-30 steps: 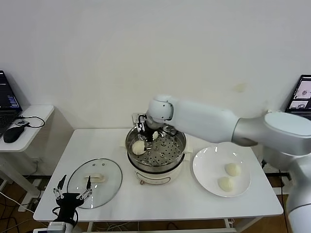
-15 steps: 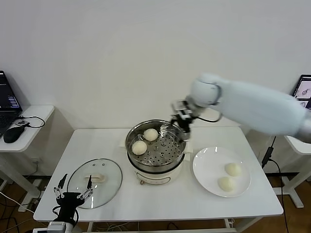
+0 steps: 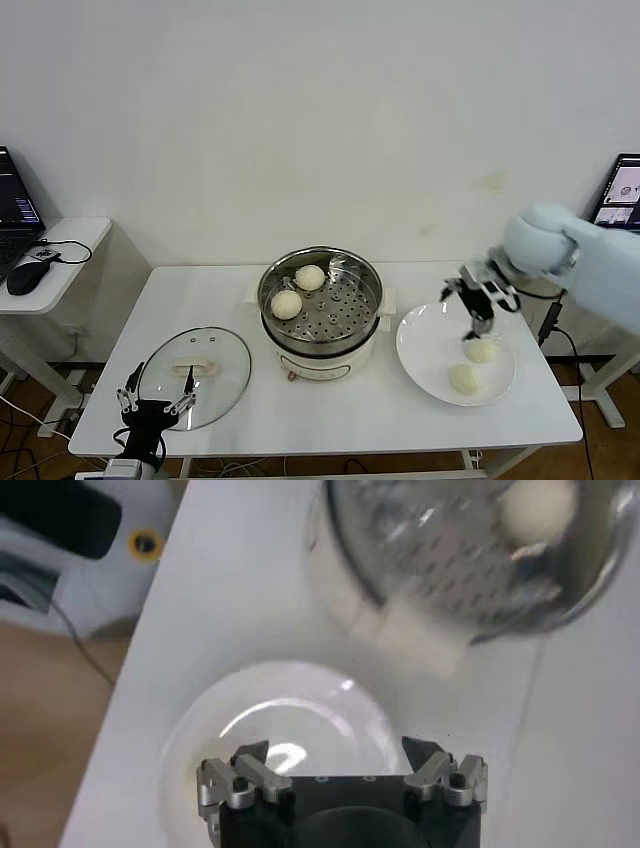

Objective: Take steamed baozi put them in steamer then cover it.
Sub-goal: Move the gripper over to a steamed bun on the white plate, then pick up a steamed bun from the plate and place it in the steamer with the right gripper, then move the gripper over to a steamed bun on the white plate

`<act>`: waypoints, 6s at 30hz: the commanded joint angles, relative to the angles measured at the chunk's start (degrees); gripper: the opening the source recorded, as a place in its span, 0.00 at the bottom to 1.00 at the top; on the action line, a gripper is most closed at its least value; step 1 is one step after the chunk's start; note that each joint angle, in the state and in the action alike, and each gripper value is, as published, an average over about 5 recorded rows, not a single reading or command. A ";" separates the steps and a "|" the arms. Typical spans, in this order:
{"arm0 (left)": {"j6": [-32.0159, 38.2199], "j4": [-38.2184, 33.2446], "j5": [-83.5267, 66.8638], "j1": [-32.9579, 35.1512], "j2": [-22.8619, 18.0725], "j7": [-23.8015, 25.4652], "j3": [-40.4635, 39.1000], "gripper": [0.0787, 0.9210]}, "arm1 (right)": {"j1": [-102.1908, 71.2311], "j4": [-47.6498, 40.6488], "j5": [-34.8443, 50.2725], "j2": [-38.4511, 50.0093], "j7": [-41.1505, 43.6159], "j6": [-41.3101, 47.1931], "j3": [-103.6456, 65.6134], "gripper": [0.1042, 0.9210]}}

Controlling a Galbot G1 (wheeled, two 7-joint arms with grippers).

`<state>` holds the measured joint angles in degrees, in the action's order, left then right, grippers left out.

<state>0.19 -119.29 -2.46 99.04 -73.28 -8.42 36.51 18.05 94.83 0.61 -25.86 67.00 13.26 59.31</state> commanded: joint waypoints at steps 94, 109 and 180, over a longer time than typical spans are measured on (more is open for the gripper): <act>-0.01 -4.60 -0.23 2.40 -1.71 -0.10 2.07 0.88 | 12.11 -15.33 9.73 -36.23 -6.54 -2.64 6.03 0.54; 0.16 -3.71 -0.28 2.20 -2.45 -0.39 2.30 0.88 | 9.30 -19.97 -1.44 -42.01 -6.73 -21.85 11.38 0.54; -1.17 -1.57 -1.45 -0.74 1.37 -0.02 2.04 0.88 | -32.05 -16.59 -14.16 -0.60 -5.10 -1.15 -31.14 0.88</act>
<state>-0.84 -120.84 -3.98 98.37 -72.05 -8.47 38.47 3.87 83.82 -4.61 -29.22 61.62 13.48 42.47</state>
